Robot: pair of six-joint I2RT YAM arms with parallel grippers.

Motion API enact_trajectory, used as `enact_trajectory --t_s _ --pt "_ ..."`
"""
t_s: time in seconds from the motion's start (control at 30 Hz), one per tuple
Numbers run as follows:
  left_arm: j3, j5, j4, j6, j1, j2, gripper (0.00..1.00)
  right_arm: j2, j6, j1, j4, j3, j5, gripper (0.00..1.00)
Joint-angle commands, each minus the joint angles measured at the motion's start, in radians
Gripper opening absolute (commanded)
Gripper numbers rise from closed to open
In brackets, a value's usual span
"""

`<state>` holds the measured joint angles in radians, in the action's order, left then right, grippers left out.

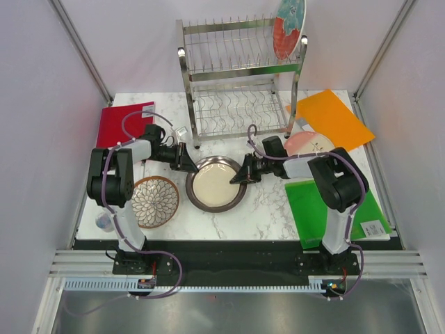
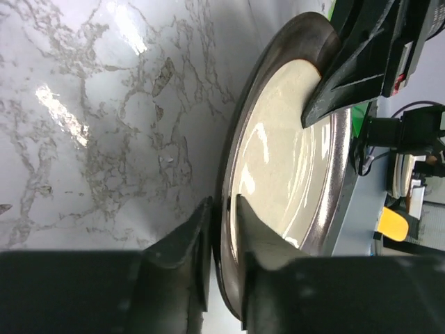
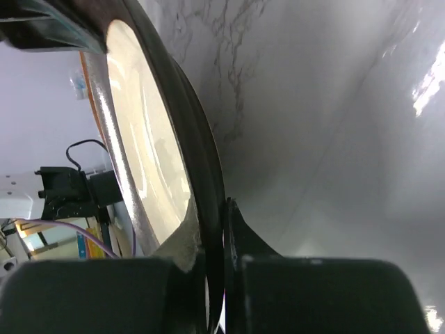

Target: Load the plates into the dish rack

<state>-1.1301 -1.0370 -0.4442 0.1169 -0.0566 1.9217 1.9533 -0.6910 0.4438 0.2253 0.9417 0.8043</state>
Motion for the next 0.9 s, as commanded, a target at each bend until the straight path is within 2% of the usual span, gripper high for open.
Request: enact_trajectory --t_s 0.0,0.07,0.17,0.2,0.27,0.3,0.4,0.47,0.63,0.67,0.8,0.83,0.87 --pt "-0.02 -0.025 0.006 -0.049 -0.011 -0.055 0.32 -0.129 0.124 0.0 -0.154 0.069 0.012 0.0" --pt "-0.014 0.038 0.007 -0.051 -0.008 -0.101 0.45 -0.177 0.217 -0.016 -0.32 0.117 0.006 0.0" --pt "0.004 0.081 -0.016 -0.02 0.012 -0.209 0.54 -0.269 0.347 -0.053 -0.539 0.209 -0.022 0.0" --pt "0.003 0.087 -0.037 -0.004 0.017 -0.245 0.56 -0.304 0.411 -0.071 -0.666 0.286 -0.043 0.0" --pt "-0.008 0.106 -0.114 0.047 0.041 -0.336 0.59 -0.338 0.467 -0.082 -0.782 0.376 -0.066 0.0" --pt "-0.005 0.112 -0.129 0.053 0.05 -0.374 0.61 -0.368 0.49 -0.085 -0.876 0.47 -0.089 0.0" --pt "0.033 0.176 -0.149 0.047 0.084 -0.542 0.67 -0.442 0.541 -0.079 -0.986 0.645 -0.14 0.0" --pt "0.082 0.221 -0.134 0.062 0.087 -0.674 0.69 -0.5 0.551 -0.067 -1.017 0.722 -0.223 0.0" --pt "0.174 0.276 -0.045 0.037 0.086 -0.845 0.71 -0.579 0.584 0.021 -1.034 0.949 -0.443 0.0" --pt "0.188 0.29 -0.036 0.029 0.087 -0.86 0.71 -0.568 0.603 0.021 -1.035 0.992 -0.527 0.0" --pt "0.199 0.305 0.001 -0.035 0.086 -0.892 0.71 -0.47 0.633 0.021 -1.017 1.333 -0.782 0.0" --pt "0.196 0.299 0.004 -0.042 0.086 -0.892 0.7 -0.449 0.627 0.021 -0.992 1.382 -0.838 0.0" --pt "0.194 0.298 0.007 -0.048 0.086 -0.891 0.7 -0.424 0.613 0.021 -0.909 1.432 -0.958 0.0"
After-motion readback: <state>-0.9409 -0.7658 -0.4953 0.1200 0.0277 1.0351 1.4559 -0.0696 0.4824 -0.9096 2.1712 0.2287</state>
